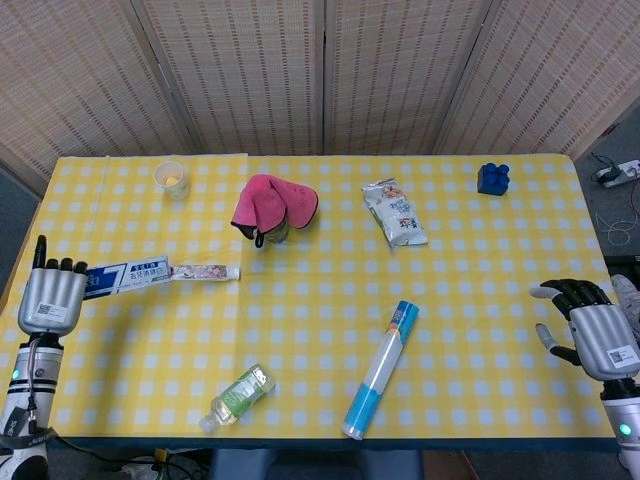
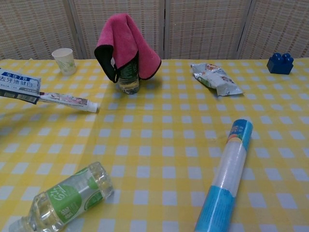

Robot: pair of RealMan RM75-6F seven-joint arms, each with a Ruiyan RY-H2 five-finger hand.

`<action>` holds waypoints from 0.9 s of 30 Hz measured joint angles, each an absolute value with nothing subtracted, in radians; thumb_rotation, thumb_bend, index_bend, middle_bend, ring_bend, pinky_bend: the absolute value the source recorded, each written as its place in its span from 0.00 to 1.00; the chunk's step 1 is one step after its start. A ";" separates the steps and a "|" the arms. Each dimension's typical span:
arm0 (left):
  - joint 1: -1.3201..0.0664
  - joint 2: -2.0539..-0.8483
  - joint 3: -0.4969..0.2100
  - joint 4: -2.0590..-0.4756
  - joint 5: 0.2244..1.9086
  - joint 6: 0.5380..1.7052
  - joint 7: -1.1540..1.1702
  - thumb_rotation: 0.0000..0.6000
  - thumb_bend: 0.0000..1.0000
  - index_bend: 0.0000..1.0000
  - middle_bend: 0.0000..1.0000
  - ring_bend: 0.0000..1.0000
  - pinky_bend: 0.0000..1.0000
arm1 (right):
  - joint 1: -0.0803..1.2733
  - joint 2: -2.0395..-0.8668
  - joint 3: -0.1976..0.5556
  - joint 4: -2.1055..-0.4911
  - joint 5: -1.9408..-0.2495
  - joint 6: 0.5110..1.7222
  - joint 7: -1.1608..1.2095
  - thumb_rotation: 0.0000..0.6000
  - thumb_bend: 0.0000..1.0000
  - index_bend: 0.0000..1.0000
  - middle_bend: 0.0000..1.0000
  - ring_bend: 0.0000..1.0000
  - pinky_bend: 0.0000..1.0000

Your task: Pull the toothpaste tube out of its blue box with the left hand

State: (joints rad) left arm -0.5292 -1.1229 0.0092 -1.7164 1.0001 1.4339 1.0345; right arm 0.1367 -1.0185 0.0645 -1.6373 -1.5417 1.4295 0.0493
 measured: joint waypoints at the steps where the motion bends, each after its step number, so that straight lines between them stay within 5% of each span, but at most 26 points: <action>1: -0.519 -1.117 0.009 -1.711 0.998 1.434 1.019 1.00 0.26 0.45 0.53 0.48 0.04 | 0.137 -1.019 0.064 -1.637 -1.542 1.429 0.049 1.00 0.32 0.32 0.27 0.21 0.19; 14: -0.465 -1.078 -0.005 -1.716 1.067 1.442 0.894 1.00 0.26 0.46 0.53 0.47 0.04 | 0.146 -1.023 0.062 -1.642 -1.541 1.416 0.040 1.00 0.32 0.32 0.27 0.21 0.19; 27: -0.509 -1.136 -0.013 -1.756 1.248 1.287 0.694 1.00 0.26 0.46 0.53 0.47 0.04 | 0.137 -1.017 0.059 -1.643 -1.528 1.422 0.039 1.00 0.32 0.32 0.27 0.21 0.19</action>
State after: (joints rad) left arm -0.5095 -1.1358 -0.0132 -1.7559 1.2482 1.2874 0.6938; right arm 0.1374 -1.0173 0.0590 -1.6425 -1.5278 1.4218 0.0395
